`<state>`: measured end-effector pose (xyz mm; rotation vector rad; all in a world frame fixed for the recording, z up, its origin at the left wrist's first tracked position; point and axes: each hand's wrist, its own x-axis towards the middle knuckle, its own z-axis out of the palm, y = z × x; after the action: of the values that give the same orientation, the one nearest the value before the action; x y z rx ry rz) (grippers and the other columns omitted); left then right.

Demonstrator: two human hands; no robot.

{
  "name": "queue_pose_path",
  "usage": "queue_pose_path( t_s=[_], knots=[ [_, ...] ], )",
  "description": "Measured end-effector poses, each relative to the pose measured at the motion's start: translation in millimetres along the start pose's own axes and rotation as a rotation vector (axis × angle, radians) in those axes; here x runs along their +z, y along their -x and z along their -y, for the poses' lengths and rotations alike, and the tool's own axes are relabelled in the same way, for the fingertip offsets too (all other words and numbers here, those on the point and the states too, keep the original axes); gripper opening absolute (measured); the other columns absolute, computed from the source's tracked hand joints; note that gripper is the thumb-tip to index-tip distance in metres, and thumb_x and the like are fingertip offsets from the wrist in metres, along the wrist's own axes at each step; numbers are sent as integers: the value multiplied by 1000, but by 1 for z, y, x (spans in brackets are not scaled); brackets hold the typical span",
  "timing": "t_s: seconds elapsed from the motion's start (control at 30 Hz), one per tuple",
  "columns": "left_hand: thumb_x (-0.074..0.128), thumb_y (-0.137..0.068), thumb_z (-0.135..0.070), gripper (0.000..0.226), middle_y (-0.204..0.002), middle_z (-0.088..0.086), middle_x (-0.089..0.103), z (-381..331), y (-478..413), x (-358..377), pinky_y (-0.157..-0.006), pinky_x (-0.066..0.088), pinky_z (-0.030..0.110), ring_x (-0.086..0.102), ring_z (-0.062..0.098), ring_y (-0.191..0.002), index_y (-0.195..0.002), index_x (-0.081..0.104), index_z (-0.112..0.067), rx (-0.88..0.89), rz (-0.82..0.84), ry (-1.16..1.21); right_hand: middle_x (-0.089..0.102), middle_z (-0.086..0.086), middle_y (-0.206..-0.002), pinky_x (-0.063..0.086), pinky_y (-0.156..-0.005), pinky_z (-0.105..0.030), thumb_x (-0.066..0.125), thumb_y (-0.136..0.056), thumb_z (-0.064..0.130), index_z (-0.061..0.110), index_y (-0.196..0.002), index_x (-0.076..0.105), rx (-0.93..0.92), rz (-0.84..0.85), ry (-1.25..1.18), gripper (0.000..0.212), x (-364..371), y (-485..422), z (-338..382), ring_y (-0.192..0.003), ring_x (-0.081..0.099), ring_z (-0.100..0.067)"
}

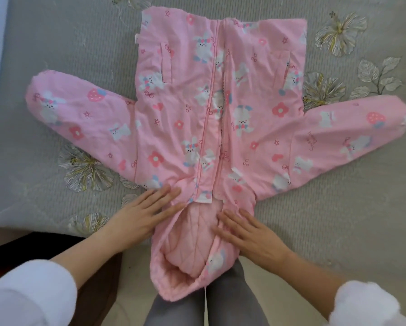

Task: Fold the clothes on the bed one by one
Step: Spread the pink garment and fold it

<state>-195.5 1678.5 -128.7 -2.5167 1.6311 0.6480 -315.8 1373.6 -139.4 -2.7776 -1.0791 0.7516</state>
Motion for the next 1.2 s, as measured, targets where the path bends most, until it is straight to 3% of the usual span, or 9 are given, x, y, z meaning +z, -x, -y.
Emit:
queue_pose_path(
  t_s=[0.2, 0.3, 0.43, 0.53, 0.63, 0.73, 0.87, 1.03, 1.2],
  knots=[
    [63, -73, -32, 65, -147, -1, 43, 10, -26, -21, -110, 35, 44, 40, 27, -137, -137, 52, -27, 25, 41, 290, 41, 10, -149, 29, -115, -30, 57, -85, 30, 33, -144, 39, 177, -57, -657, 62, -27, 4, -15, -138, 33, -4],
    [48, -82, -22, 42, -126, -4, 62, 12, -32, -35, -102, 38, 30, 54, 17, -118, -120, 66, -26, -257, -20, 833, 71, 17, -87, 47, -68, -19, 48, -81, 33, 38, -92, 72, 475, -382, -1154, 26, -63, 4, -27, -75, 61, -2],
    [50, -95, -39, 23, -69, -11, 58, 15, -59, -59, -63, 36, 32, 50, 3, -64, -76, 58, -28, -827, -364, 1342, 32, 6, -56, 21, -49, -23, 57, -80, 31, 4, -59, 40, 863, -794, -1397, 38, -94, -23, -70, -53, 27, -6],
    [45, -92, -43, 43, -123, -3, 54, 0, -89, -74, -88, 37, 32, 50, 11, -107, -130, 44, -23, -984, -682, 1180, 33, 7, -57, 23, -48, -21, 60, -90, 24, 13, -61, 39, 1047, -788, -1356, 38, -99, -53, -94, -52, 30, -6],
    [36, -93, -44, 65, -154, 8, 19, -19, -113, -83, -117, 11, 40, 14, 23, -144, -151, 13, -25, -623, -730, 745, 39, 3, -62, 25, -49, -22, 56, -94, 27, 10, -68, 46, 1092, -755, -1286, 33, -90, -73, -96, -57, 33, -10],
    [32, -91, -53, 65, -160, 2, -1, -15, -147, -85, -116, -9, 46, -7, 27, -147, -149, 5, -43, -382, -578, 330, 48, 6, -62, 32, -52, -22, 56, -94, 33, 11, -74, 55, 1037, -769, -1274, 30, -87, -77, -95, -59, 42, -10],
    [34, -85, -68, 72, -157, -5, -26, 6, -191, -80, -105, -20, 63, -31, 38, -139, -146, -3, -52, -445, -358, 182, 66, 8, -77, 46, -63, -19, 60, -91, 32, 22, -85, 65, 1124, -853, -1266, 12, -82, -58, -112, -69, 59, -6],
    [24, -80, -78, 73, -151, -13, -37, 23, -221, -58, -104, -12, 71, -33, 41, -137, -140, -12, -59, -501, -173, 214, 57, 6, -76, 43, -63, -24, 58, -89, 21, 17, -87, 55, 1532, -1097, -1158, 5, -50, -10, -141, -73, 55, -16],
    [15, -72, -82, 74, -153, -14, -32, 27, -228, -50, -105, -7, 71, -31, 39, -138, -138, -13, -62, -499, -191, 205, 55, -9, -102, 48, -71, -38, 72, -78, 29, 4, -105, 50, 1972, -1153, -1414, 42, -30, 25, -167, -82, 55, -23]
  ],
)
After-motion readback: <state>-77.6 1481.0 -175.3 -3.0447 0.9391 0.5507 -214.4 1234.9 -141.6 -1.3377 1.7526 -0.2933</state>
